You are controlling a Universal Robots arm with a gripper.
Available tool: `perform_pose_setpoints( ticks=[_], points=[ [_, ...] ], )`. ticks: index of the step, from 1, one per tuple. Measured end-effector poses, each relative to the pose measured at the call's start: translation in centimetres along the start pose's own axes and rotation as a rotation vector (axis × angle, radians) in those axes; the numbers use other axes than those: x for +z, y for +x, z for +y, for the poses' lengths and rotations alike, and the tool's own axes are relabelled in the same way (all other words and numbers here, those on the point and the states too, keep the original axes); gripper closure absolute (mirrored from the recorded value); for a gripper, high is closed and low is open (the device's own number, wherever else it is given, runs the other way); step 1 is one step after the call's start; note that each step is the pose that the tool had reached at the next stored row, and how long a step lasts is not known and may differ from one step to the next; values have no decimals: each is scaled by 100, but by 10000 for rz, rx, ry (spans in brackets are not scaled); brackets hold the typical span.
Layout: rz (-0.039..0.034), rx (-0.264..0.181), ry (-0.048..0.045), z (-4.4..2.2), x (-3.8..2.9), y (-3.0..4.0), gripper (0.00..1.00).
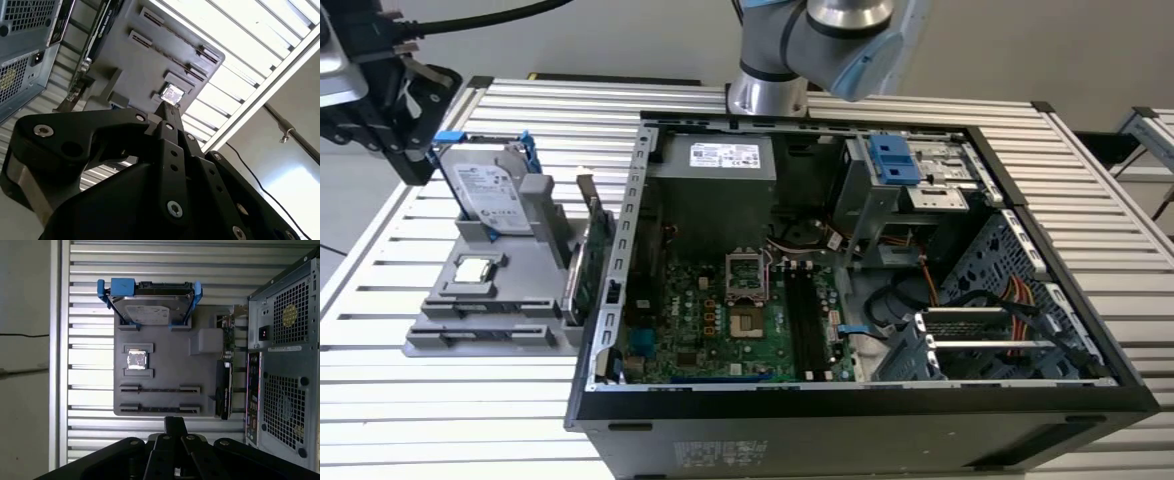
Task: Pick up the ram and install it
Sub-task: 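Pick up the ram and move it above insertion slot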
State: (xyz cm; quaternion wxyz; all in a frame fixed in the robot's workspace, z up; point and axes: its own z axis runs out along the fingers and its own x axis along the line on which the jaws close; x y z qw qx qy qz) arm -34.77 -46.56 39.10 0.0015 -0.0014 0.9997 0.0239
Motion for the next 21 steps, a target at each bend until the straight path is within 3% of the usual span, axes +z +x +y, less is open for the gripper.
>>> perform_pose_setpoints(
  ticks=[21],
  points=[
    [0, 0, 0, -166, -7, -1, 100]
  ],
)
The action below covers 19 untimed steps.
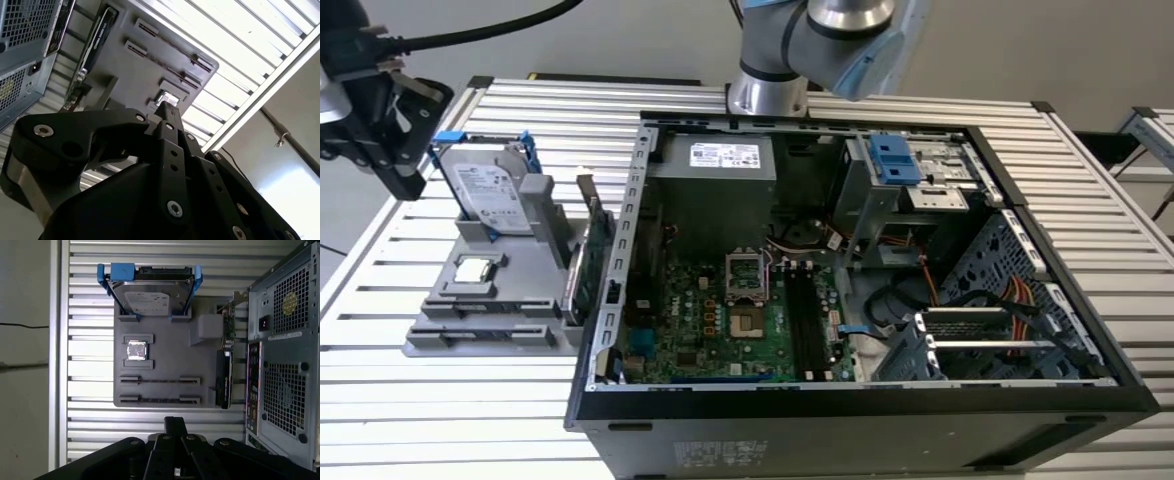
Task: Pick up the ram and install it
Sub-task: 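Pick up the ram and move it above insertion slot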
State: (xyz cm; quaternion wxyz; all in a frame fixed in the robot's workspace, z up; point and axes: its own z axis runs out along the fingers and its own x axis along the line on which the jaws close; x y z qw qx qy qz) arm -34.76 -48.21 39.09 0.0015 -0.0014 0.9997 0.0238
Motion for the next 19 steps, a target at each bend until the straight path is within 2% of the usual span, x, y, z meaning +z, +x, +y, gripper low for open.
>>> perform_pose_setpoints(
  ticks=[4, 19],
  points=[
    [0, 1, 0, -19, -1, 0, 100],
    [-3, 69, 0, -23, 2, 1, 100]
  ],
)
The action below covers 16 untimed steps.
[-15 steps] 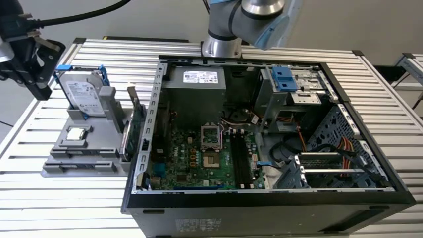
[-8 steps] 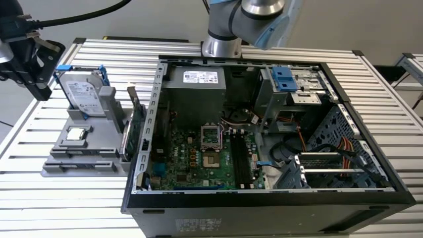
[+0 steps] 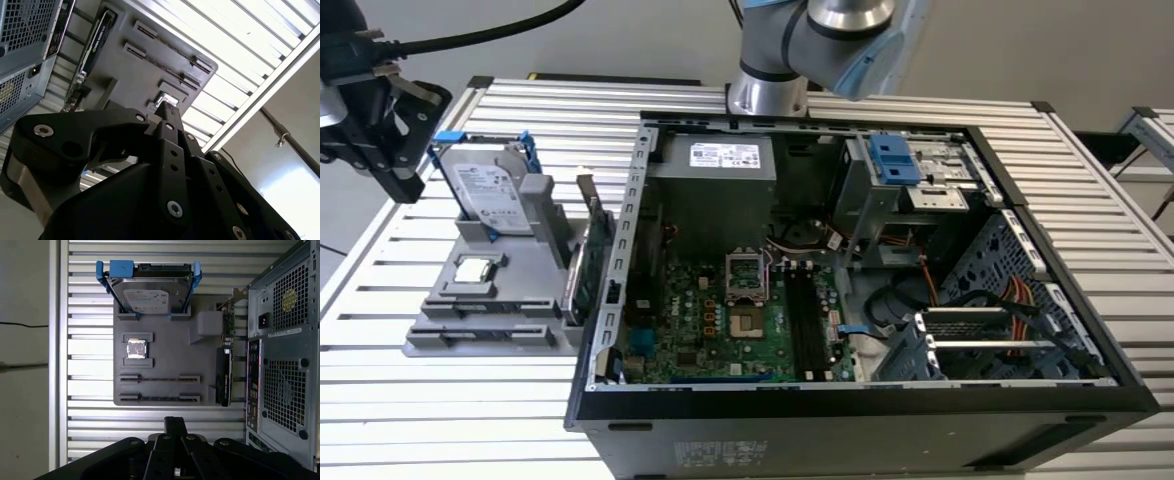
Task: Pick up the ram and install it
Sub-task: 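Pick up the ram and move it above insertion slot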
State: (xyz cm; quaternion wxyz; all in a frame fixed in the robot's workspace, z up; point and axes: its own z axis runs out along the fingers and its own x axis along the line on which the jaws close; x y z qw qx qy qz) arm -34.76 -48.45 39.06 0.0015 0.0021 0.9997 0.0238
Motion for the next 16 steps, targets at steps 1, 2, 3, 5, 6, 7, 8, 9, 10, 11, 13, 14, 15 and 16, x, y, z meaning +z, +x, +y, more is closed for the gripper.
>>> perform_pose_setpoints(
  ticks=[1, 2, 3, 5, 6, 7, 8, 9, 10, 11, 13, 14, 15, 16],
  points=[
    [0, 0, 1, 0, 0, 0, 100],
    [0, -2, 0, 0, 0, 0, 100],
    [1, -19, 0, 0, 0, 0, 100],
    [5, -99, 0, 0, 0, 1, 100],
    [7, -128, 0, 0, 0, 1, 100],
    [7, -129, 0, 0, 0, 1, 100],
    [7, -129, 0, 0, 0, 1, 100],
    [7, -130, 0, 0, 0, 1, 100],
    [7, -130, 0, 0, 0, 1, 100],
    [7, -130, 1, 0, 0, 1, 100],
    [5, -130, 0, 0, 1, 1, 100],
    [5, -130, 1, 0, 0, 0, 100],
    [6, -130, 1, 0, 0, 0, 100],
    [6, -129, 1, 0, 1, 1, 100]
  ],
)
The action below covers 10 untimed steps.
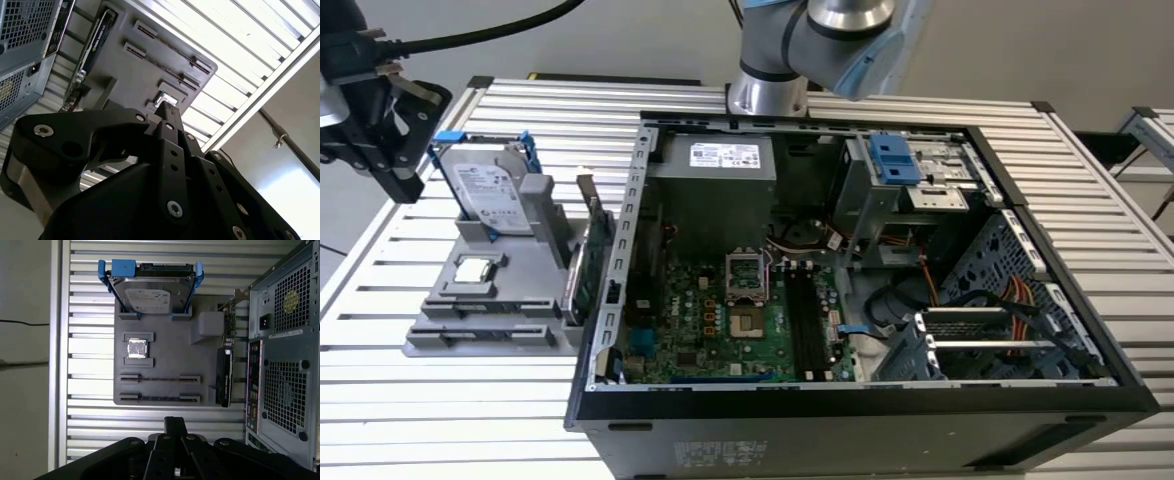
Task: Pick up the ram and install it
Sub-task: 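Pick up the ram and move it above insertion slot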
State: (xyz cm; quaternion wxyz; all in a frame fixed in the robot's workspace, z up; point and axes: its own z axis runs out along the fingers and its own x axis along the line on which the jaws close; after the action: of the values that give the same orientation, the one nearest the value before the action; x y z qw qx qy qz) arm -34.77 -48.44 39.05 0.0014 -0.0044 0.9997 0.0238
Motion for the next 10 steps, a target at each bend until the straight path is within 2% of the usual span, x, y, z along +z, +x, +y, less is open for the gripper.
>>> perform_pose_setpoints(
  ticks=[5, 10],
  points=[
    [2, -45, 3, 0, -1, 0, 100],
    [16, -330, 2, 0, -1, 7, 100]
  ],
)
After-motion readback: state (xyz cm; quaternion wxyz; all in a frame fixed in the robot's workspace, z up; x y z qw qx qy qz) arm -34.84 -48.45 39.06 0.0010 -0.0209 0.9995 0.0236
